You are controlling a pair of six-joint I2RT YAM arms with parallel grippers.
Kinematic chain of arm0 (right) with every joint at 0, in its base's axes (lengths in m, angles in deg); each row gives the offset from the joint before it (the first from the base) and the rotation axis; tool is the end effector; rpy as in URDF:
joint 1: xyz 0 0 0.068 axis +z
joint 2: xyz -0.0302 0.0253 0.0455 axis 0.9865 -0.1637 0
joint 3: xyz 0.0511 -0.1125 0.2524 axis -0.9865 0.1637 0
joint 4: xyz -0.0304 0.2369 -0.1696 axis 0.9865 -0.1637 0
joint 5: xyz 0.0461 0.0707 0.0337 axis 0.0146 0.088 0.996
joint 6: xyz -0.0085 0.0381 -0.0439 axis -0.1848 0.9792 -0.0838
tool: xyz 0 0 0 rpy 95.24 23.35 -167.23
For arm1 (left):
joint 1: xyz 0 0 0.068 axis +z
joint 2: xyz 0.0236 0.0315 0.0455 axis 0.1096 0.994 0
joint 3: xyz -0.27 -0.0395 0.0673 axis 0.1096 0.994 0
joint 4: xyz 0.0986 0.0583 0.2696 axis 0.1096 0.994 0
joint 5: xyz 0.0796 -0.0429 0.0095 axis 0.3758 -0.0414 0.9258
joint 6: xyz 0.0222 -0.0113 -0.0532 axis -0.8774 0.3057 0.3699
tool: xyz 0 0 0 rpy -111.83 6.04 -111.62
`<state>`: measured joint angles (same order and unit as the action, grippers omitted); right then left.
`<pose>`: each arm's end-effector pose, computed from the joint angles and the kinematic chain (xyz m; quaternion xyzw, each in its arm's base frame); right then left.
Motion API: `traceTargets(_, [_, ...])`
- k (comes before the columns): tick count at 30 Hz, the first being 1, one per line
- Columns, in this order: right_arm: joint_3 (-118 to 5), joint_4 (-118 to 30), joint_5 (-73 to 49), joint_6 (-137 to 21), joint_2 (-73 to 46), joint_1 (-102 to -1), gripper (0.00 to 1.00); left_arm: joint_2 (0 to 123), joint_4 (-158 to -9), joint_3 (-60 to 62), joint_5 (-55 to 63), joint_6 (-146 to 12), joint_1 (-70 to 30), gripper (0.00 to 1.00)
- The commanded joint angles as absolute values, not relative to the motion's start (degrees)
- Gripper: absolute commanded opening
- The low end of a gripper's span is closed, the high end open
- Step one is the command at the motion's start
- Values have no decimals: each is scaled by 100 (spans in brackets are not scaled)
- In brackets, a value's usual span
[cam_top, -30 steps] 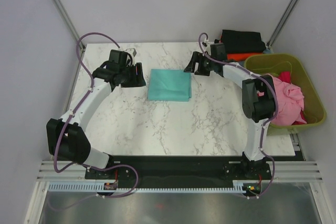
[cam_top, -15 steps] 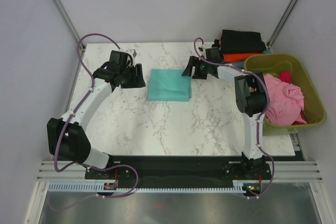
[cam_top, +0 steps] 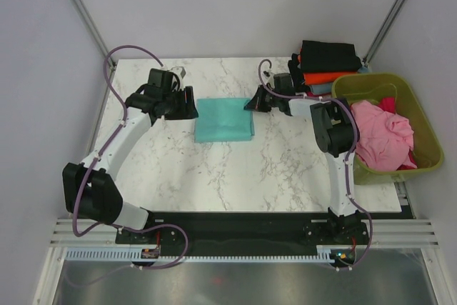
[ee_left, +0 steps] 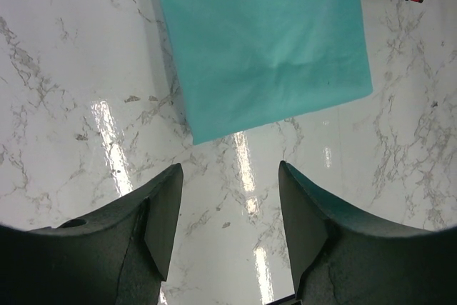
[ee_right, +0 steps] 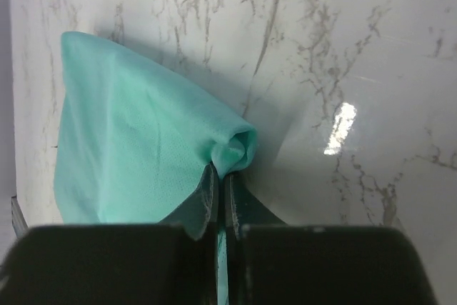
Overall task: Fold and stack the t-shirts
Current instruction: Neatly place the folded tshirt to the corner
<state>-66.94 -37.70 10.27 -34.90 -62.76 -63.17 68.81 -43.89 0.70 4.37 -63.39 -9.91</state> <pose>0.4939 0.1774 0.0986 -0.0179 0.8771 0.3836 0.2886 0.3345 -0.1031 0.3064 0.0316 0.9308 -0.1570 0.3287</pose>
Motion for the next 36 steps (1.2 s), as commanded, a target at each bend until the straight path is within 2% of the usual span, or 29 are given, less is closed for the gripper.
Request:
traceTargets(1, [-6226, -2732, 1799, -3107, -6546, -6282, 0, 6613, -4524, 120, 337, -6512, -1023, 64])
traceTargets(4, [-6075, -2226, 2232, -2789, -6310, -6335, 0, 6219, -4507, 287, 241, -6442, -1111, 63])
traceTargets(6, [-6180, -2400, 2242, -2894, -6073, -6405, 0, 5876, -4507, 638, 223, -6301, -1129, 63])
traceTargets(13, [-7524, -5086, 1513, -4518, -5141, -6721, 0, 3846, -4349, 2018, 197, -5819, -1129, 63])
traceTargets(16, [-7946, -5642, 1136, -4950, -4903, -6905, 0, 2758, -4349, 2588, -23, -5642, -1129, 63])
traceTargets(21, [-8701, -6276, 863, -5555, -4657, -7213, 0, 1641, -4357, 2950, -40, -5352, -1120, 64])
traceTargets(28, [-9958, -7348, 527, -6436, -4621, -7643, 0, 786, -4472, 3135, 592, -5369, -1102, 65])
traceTargets(36, [-11461, -7718, 914, -6498, -4849, -8242, 0, 882, -4463, 3126, 487, -5369, -1067, 64])
